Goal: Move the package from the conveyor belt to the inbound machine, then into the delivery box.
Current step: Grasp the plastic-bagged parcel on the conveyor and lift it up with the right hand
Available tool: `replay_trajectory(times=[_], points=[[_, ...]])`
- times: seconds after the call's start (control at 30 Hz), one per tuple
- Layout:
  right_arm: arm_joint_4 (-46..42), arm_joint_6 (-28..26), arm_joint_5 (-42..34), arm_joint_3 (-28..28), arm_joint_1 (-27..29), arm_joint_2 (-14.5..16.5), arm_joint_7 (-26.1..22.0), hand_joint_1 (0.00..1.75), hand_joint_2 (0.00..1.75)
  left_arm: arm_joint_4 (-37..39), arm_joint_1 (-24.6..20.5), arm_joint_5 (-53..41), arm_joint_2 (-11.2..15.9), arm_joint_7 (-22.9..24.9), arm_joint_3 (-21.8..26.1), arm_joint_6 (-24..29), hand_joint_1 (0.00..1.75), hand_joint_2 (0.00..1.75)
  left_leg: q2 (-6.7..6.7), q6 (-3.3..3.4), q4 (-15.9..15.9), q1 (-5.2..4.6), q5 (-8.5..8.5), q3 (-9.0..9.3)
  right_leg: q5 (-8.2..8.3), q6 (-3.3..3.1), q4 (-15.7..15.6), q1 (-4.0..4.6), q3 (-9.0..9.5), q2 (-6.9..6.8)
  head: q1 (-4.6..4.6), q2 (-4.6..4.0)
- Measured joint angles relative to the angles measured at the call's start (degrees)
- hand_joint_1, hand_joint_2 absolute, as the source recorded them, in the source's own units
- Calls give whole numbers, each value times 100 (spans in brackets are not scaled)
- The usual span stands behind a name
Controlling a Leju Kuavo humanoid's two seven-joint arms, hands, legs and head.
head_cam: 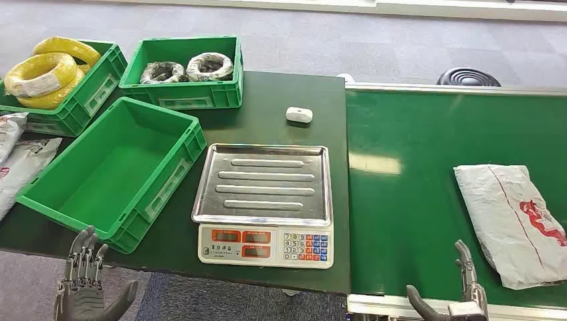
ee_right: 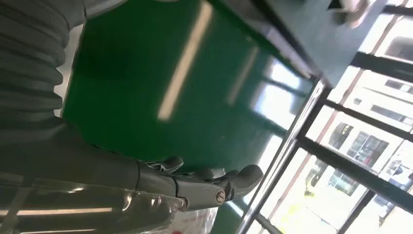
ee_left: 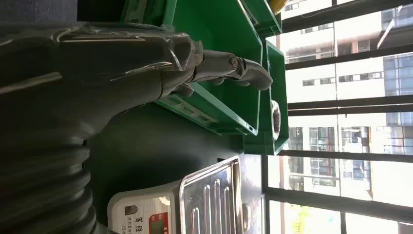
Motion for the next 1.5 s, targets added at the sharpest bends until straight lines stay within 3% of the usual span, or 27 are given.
replay_trajectory(times=[0.17,0.33,0.47,0.67,0.83,0.93,0.97,1.07,1.1,1.23,1.4,1.5], points=[[896,399,1386,-1039,-851,180,472,0,175,-38,-137,77,-88,63,64,18,0,175,1,4,2,-3,4,13,3,1,0,-4,12,0,-1,0],[2545,296,2830,-1764,-2405,153,1074,0,175,-56,-290,300,-95,80,10,426,0,175,15,5,4,-4,7,30,12,2,0,-4,18,8,-3,0],[3655,272,3264,-1891,-3334,56,1394,0,175,-56,-342,390,-50,71,-119,633,0,175,-4,8,5,-3,12,33,12,3,0,-4,23,-6,-1,0],[5277,1130,3936,-1886,-4438,-15,2810,0,175,-55,-385,635,168,34,-424,1042,0,175,-5,8,5,-3,12,22,11,2,1,-3,13,-8,-1,0],[6056,1306,4013,-1873,-4853,-40,2983,0,175,-54,-420,697,316,25,-593,1124,0,175,-9,8,5,-3,12,16,11,3,1,-4,12,-14,-2,0],[6344,1694,4074,-1871,-4970,-50,3295,0,175,-53,-442,747,392,19,-676,1182,0,175,-10,8,5,-3,12,16,11,3,0,-4,10,-14,-2,0],[6433,1862,4098,-1871,-4990,-54,3408,10,175,-51,-450,769,422,16,-708,1207,0,175,-10,8,5,-3,12,16,10,3,0,-4,10,-15,-1,0],[6647,2134,4130,-1870,-5003,-57,3532,119,175,-35,-469,821,498,11,-793,1251,0,175,-10,8,5,-3,12,15,10,3,0,-3,11,-16,-2,0],[6699,2149,4135,-1870,-5004,-57,3525,148,175,-27,-475,832,517,11,-815,1256,0,175,-10,8,5,-3,12,16,10,3,0,-3,12,-16,-3,0],[6798,2107,4173,-1870,-5021,-53,3450,169,175,-9,-497,859,565,21,-858,1234,0,175,-10,8,5,-3,12,17,10,3,0,-3,15,-16,-2,0],[6809,2170,4238,-1871,-5133,-46,3360,173,175,13,-572,838,576,50,-869,1150,0,175,-9,8,5,-3,12,21,11,3,1,-3,20,-15,-1,0],[6794,2071,4281,-1873,-5258,-6,3039,175,175,25,-615,780,562,86,-866,1123,0,175,-5,8,4,-3,12,17,12,3,1,-3,23,-12,-1,0]])
